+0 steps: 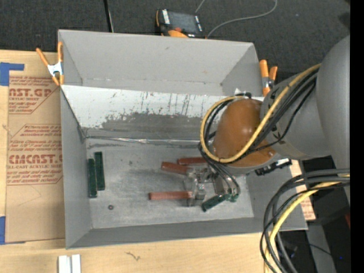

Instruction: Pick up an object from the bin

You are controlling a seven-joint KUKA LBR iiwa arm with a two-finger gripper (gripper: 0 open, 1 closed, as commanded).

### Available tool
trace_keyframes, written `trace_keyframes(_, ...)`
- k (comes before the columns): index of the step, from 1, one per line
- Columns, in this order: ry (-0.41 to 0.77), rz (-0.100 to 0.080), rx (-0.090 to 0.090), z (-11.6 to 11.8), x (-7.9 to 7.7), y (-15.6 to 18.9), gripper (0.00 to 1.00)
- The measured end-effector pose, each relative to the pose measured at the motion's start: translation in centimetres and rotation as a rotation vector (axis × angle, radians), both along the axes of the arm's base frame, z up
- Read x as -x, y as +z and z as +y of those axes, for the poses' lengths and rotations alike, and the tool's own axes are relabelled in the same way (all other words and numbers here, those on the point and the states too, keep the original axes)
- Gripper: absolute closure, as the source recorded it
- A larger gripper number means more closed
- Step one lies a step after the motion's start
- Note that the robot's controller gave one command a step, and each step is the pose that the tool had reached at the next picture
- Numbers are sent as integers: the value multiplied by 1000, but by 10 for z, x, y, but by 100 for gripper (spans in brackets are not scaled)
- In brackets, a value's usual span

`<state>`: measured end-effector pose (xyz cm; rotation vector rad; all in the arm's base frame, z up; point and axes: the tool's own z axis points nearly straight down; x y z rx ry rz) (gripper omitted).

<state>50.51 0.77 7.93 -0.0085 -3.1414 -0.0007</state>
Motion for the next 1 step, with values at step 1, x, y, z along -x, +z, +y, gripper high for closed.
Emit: trace_keyframes(1, -13, -10, 0, 6, -28, 134, 100)
